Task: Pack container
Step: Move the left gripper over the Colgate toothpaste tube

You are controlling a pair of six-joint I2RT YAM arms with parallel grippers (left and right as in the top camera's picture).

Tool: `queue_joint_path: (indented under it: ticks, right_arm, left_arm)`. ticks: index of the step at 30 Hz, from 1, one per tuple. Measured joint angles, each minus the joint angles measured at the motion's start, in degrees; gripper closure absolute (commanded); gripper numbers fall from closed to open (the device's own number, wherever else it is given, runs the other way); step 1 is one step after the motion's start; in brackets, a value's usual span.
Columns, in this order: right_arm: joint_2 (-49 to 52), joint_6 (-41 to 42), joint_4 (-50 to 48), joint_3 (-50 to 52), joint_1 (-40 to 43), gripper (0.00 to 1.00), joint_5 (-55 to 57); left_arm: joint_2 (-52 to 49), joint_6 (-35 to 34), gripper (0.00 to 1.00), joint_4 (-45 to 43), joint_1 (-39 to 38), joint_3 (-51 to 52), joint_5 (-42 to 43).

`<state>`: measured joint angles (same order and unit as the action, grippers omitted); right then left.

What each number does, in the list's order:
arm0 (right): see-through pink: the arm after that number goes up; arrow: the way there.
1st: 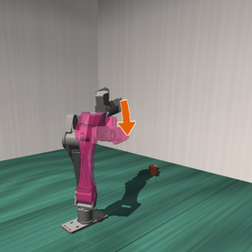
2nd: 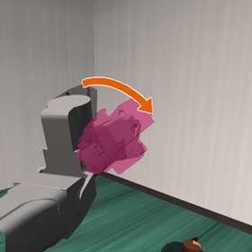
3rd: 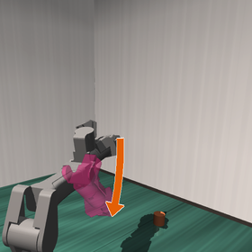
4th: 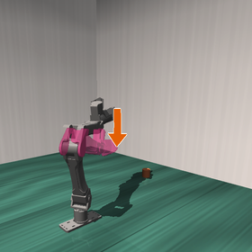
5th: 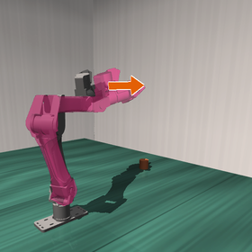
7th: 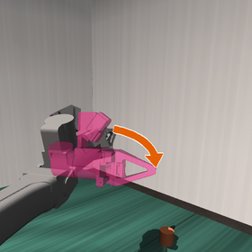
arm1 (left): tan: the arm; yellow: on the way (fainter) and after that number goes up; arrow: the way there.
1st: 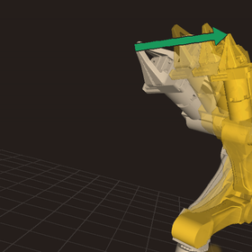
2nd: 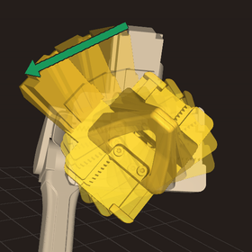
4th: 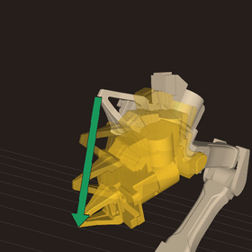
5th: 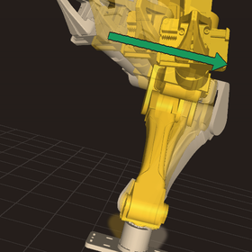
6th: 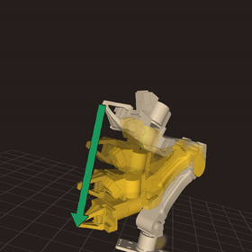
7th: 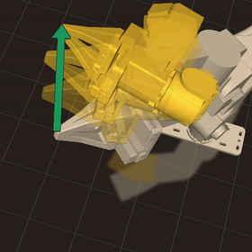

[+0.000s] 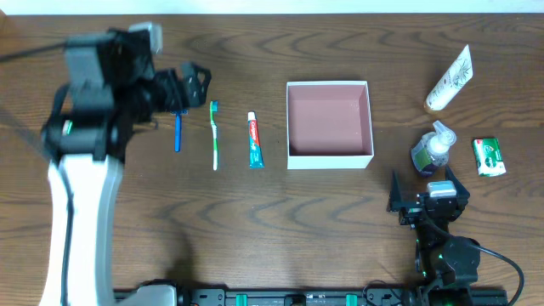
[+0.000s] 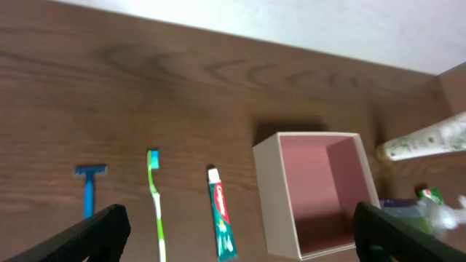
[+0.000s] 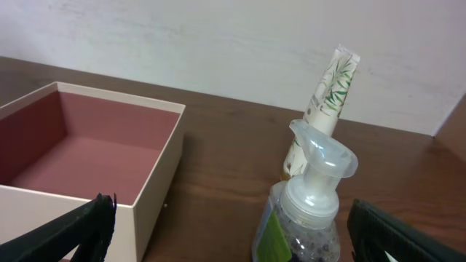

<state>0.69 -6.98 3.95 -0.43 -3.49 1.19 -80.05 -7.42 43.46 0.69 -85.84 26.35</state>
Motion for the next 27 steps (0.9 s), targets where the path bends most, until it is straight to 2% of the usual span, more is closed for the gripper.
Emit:
queue_joint_path:
  ticks: [8,11,17,23,27]
  right_arm:
    - [0.0,0.0,0.0,0.0,0.0,0.01,0.0]
    - [0.0,0.0,0.0,0.0,0.0,0.01,0.0]
    - [0.0,0.0,0.0,0.0,0.0,0.01,0.0]
    - [0.0,0.0,0.0,0.0,0.0,0.01,0.0]
    - [0.0,0.0,0.0,0.0,0.0,0.01,0.0]
  left_arm:
    - [-9.7,4.1,0.02,2.8,-0.5,-1.4,1.0]
    - [-10.4,4.9,0.02,5.7,-2.3,-1.4,-3.4]
    - [-13.1,6.3,0.02,10.7,-9.0,-1.7,-18.2]
    - [-19.0,5.7,0.02,8.4,-13.2,-1.7,-20.8]
    - [-22.1,2.6,0.02,7.5,-13.7,-1.7,-20.8]
